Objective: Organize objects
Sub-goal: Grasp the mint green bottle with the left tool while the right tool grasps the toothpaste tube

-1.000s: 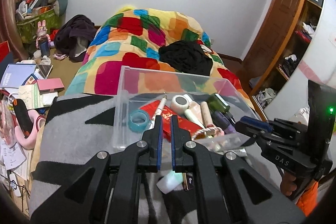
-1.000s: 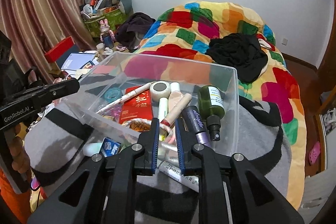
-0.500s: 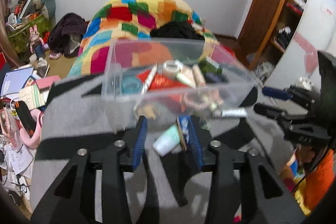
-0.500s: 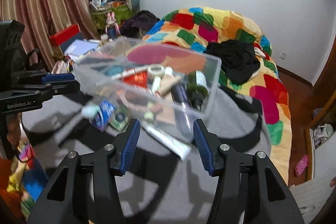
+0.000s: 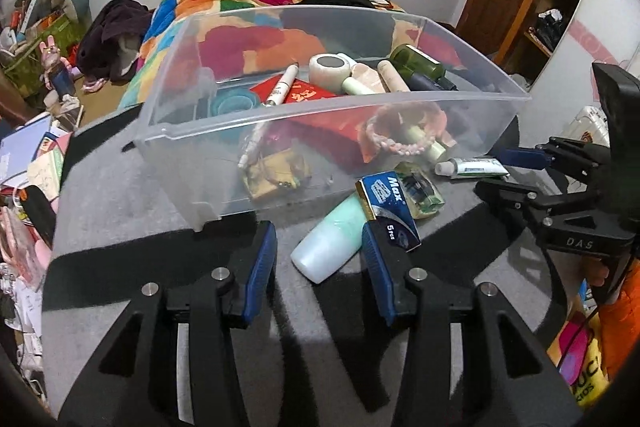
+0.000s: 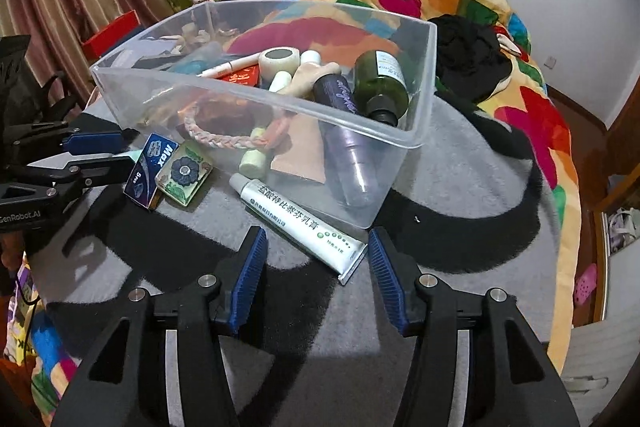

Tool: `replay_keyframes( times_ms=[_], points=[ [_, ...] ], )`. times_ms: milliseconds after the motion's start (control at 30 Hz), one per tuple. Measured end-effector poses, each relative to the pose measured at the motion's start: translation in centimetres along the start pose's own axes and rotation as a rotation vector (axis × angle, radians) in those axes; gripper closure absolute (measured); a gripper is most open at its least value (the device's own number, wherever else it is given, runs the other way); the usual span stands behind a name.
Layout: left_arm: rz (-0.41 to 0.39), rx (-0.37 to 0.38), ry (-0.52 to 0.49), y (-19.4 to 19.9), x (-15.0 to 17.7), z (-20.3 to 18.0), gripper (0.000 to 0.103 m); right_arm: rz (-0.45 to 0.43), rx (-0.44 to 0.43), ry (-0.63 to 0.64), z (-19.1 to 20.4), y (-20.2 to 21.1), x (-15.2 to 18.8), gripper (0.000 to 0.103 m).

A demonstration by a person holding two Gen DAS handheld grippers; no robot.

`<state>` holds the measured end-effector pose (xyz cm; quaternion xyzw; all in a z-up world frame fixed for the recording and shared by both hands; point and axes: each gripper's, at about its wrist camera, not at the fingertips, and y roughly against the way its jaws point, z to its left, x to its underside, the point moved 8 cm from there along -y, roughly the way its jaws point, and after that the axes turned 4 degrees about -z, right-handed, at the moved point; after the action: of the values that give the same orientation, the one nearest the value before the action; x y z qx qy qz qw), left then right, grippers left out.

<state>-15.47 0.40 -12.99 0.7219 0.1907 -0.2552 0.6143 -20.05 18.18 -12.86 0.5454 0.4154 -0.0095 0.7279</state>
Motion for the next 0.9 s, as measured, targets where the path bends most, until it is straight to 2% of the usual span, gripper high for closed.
replay_keyframes(
  times_ms=[67,300,367,600,767,900],
  points=[
    [0.001,0.018,-0.004,0.0,0.3,-0.3,0.067,0.000,-0.025,0.001,0.3,0.3,0.3,0.071],
    [-0.026,-0.005,-0.034,1.4,1.5,-1.1,0.081,-0.008,-0.070,0.070,3.0,2.3,2.2,0.083],
    [-0.034,-0.013,-0.033,1.9,1.9,-1.1,0.084,-0.008,-0.080,0.089,3.7,2.8,2.7,0.083],
    [-0.028,-0.020,-0.022,3.9,3.9,-0.2,0.085,-0.017,-0.127,0.096,4.9,4.5,3.6,0.083],
    [-0.014,-0.017,-0.020,4.4,4.6,0.1,0.084,-0.033,-0.115,0.112,5.5,4.1,2.5,0.065],
    [-0.006,-0.030,-0.022,3.8,4.7,0.2,0.078,-0.034,-0.097,0.117,5.9,3.1,1.6,0.064]
  ],
)
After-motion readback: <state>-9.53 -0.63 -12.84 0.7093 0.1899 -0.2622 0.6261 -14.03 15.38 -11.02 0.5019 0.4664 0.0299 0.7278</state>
